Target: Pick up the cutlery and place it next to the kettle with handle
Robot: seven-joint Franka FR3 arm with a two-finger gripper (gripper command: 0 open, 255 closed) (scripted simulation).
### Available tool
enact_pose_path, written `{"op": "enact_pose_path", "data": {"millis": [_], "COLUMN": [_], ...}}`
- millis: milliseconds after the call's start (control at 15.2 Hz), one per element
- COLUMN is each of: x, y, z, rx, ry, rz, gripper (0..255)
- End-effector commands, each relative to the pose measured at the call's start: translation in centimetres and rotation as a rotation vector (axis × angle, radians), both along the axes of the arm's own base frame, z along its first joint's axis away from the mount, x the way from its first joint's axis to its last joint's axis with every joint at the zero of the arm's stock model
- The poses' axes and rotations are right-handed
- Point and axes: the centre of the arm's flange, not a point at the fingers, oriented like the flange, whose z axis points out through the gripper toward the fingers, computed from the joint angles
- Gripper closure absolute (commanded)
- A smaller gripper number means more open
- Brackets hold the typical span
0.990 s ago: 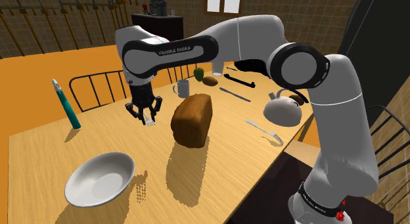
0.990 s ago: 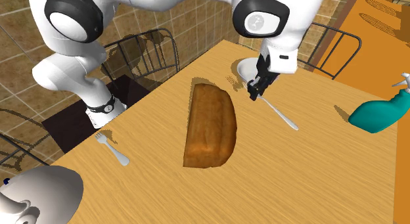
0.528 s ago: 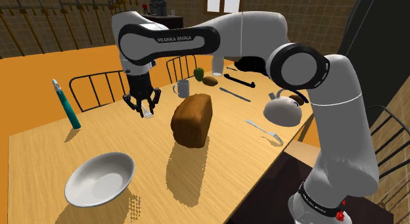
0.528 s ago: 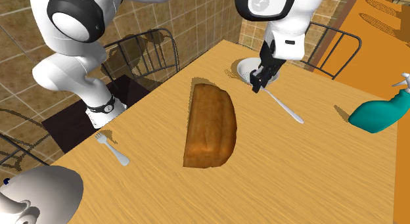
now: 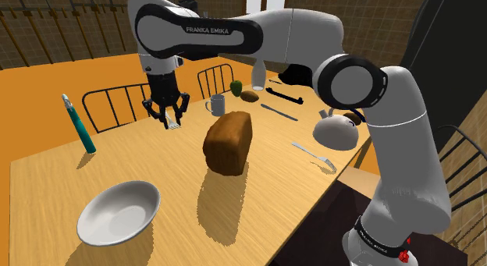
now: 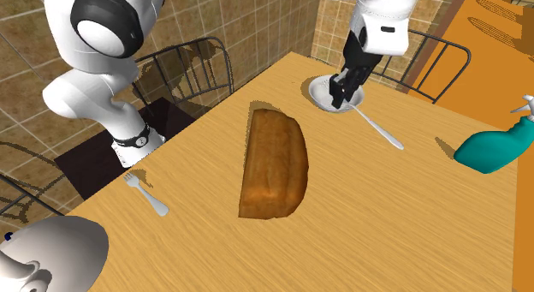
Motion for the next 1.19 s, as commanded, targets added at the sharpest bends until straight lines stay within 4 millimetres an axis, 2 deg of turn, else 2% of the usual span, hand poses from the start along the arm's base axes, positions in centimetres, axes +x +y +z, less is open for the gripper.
{"op": "enact_pose_path", "data": {"millis": [0, 528, 1122], "x": [0.1, 0.1, -3.2], "y": [0.0, 0.0, -11.4], "z": [1.1, 5.1, 5.1], "rx": [0.000, 0.000, 0.000], "ry": [0.000, 0.000, 0.000], "rz": [0.000, 0.000, 0.000], "gripper": [255, 255, 255]}}
